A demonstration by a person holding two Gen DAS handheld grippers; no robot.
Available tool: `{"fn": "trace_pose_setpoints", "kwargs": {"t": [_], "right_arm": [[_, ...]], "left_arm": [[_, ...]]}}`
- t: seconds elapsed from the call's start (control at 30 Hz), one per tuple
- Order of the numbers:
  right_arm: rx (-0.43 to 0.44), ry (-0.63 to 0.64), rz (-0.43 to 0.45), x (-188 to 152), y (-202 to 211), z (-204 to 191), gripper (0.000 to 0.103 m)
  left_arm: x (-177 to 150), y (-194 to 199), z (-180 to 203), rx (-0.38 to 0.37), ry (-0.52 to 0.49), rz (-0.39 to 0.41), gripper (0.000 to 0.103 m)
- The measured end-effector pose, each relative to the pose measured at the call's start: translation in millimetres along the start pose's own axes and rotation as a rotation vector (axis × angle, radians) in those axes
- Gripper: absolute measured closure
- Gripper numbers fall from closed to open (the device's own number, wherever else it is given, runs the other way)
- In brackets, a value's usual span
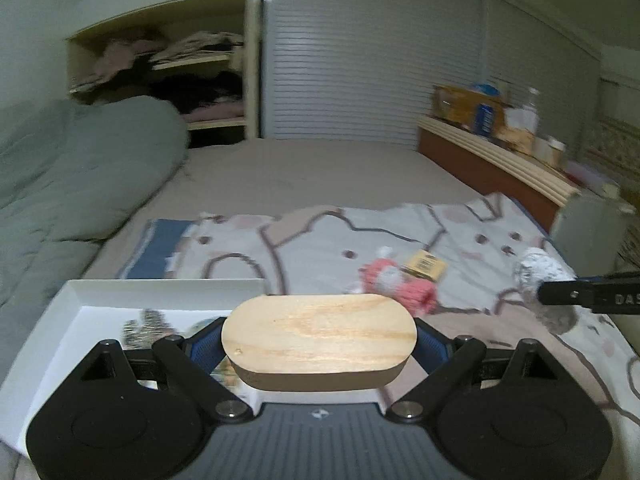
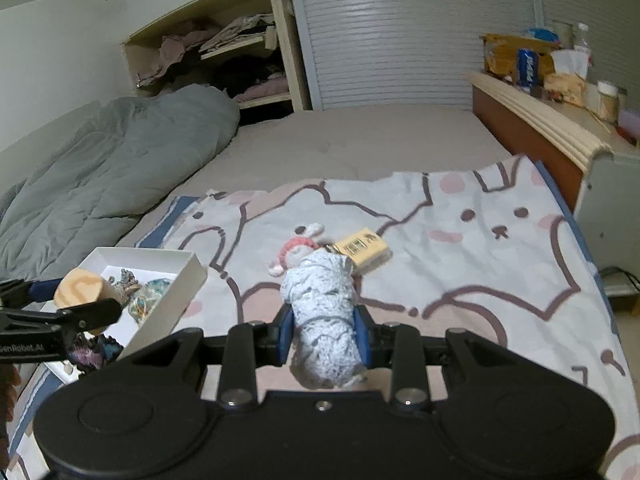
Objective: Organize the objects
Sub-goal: 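Carry the wooden block and white ball over the white box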
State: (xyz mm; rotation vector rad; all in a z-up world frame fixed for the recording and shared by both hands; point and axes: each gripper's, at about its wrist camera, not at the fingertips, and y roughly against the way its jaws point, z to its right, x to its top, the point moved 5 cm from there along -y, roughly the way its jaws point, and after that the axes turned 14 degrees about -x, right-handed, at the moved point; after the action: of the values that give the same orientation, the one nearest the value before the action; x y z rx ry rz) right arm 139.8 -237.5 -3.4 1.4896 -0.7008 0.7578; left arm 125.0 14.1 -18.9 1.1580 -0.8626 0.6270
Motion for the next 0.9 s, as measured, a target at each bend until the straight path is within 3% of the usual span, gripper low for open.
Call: {"fn": "trace_pose_setpoints", "kwargs": {"t": [0.17, 0.57, 0.9], "right_arm": [[0.018, 0.006, 0.011, 10.0, -6.4, -27.9, 0.07], [0.111, 0.057, 0.031, 27.8, -25.2, -113.1, 0.07], [0.252, 0.208, 0.036, 25.7, -39.5, -198.3, 0.07]], "left_arm": [[4.5, 17.5, -40.3, 0.094, 0.046, 0.039, 0.01], [6.9, 51.8, -126.2, 0.237, 0.227, 0.133, 0.01], [-24.2, 69.4, -200.5, 0.391, 0.552, 0.183, 0.01]]}}
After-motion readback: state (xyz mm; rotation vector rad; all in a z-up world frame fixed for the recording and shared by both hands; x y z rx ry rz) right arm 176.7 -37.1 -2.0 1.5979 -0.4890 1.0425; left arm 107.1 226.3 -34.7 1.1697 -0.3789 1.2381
